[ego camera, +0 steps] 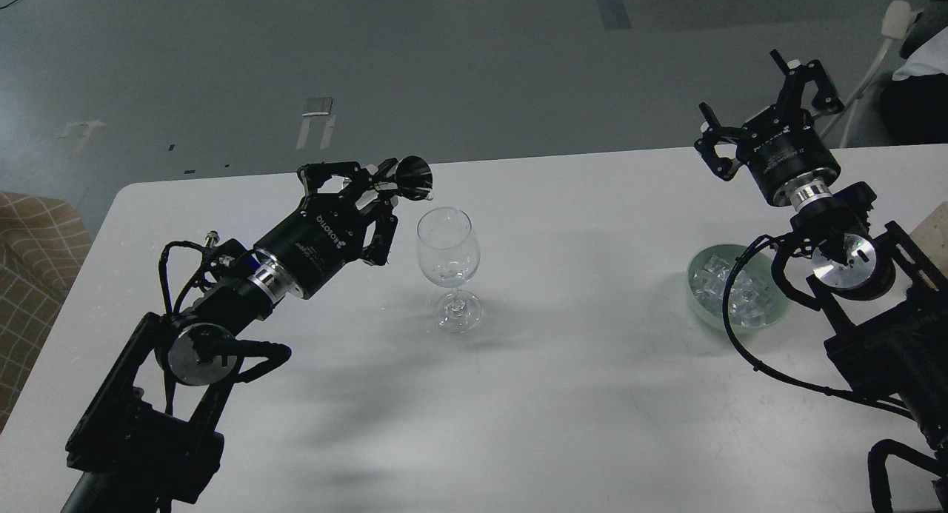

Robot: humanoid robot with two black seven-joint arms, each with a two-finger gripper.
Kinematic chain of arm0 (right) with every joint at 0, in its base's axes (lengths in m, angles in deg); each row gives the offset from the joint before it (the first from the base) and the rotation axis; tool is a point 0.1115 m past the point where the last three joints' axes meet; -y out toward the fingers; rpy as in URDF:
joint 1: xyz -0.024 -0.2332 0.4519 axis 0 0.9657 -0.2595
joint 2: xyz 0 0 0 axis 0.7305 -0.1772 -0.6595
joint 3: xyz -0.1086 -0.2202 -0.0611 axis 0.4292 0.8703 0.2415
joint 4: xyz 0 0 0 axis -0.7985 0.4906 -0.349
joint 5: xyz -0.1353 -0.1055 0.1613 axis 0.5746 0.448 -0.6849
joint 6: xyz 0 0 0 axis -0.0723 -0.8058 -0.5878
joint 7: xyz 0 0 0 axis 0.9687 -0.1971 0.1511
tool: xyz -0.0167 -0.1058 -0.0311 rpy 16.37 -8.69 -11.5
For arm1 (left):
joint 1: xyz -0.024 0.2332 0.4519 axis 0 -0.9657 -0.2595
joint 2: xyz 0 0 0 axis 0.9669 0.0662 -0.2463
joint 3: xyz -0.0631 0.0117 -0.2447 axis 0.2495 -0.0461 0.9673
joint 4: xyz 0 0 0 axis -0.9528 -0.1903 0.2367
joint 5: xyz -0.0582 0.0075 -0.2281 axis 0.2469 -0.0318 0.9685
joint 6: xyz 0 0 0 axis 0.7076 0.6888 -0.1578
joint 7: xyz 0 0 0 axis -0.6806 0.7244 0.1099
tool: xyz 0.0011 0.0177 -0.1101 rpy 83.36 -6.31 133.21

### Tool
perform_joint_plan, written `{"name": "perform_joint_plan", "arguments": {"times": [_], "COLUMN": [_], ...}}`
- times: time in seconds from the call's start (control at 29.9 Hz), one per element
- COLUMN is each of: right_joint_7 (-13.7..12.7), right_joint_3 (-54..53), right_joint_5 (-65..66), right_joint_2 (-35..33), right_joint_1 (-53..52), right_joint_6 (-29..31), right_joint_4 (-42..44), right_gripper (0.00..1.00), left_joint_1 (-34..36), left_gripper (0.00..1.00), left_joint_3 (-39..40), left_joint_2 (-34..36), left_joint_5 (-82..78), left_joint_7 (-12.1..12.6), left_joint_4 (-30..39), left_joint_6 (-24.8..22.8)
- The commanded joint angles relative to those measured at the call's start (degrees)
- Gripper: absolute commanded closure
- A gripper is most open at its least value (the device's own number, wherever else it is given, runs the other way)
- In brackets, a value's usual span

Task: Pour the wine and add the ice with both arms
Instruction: 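Tilt the jigger with the left gripper to pour into the glass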

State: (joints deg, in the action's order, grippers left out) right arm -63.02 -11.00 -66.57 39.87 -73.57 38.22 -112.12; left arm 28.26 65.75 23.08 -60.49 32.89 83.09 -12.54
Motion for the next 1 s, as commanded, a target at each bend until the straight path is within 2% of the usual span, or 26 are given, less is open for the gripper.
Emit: {"name": "perform_joint_plan", "arguments": {"times": [0.0, 0.17, 0.43, 0.53, 0.74, 0.97], "right_joint_7": [-0.01, -0.01, -0.01, 0.08, 0.08, 0.08], "right_joint_3": [-0.08, -0.08, -0.08, -0.08, -0.08, -0.08], "right_joint_5": [0.00, 0.00, 0.00, 0.00, 0.00, 0.00], "right_joint_2": [0.30, 0.21, -0.23, -0.23, -0.23, -0.23], "right_joint_1": [0.00, -0.08, 0.00, 0.00, -0.08, -0.08], "right_joint_6": [-0.04, -0.04, 0.22, 0.40, 0.40, 0.40], "right_joint_4": [-0.05, -0.05, -0.05, -0.23, -0.14, 0.04], "right_gripper": [0.00, 0.00, 0.00, 0.00, 0.00, 0.00], "left_joint_1": [0.14, 1.45, 1.63, 1.98, 3.56, 5.76], "left_gripper": [0.89, 0.89, 0.89, 0.89, 0.89, 0.89], "left_joint_3": [-0.07, -0.07, -0.51, -1.04, -1.30, -1.30], "left_joint_2": [0.26, 0.52, 4.47, 4.56, 4.65, 4.39], "left_joint_5": [-3.82, -6.02, -12.34, -14.55, -17.70, -18.15], "left_joint_7": [0.19, 1.68, 1.69, 1.69, 1.86, 4.68], "left_joint_4": [0.01, -0.34, -0.43, -0.35, 0.18, 0.36], "left_joint_6": [-0.18, -0.10, -1.50, -3.43, -3.61, -3.61]}}
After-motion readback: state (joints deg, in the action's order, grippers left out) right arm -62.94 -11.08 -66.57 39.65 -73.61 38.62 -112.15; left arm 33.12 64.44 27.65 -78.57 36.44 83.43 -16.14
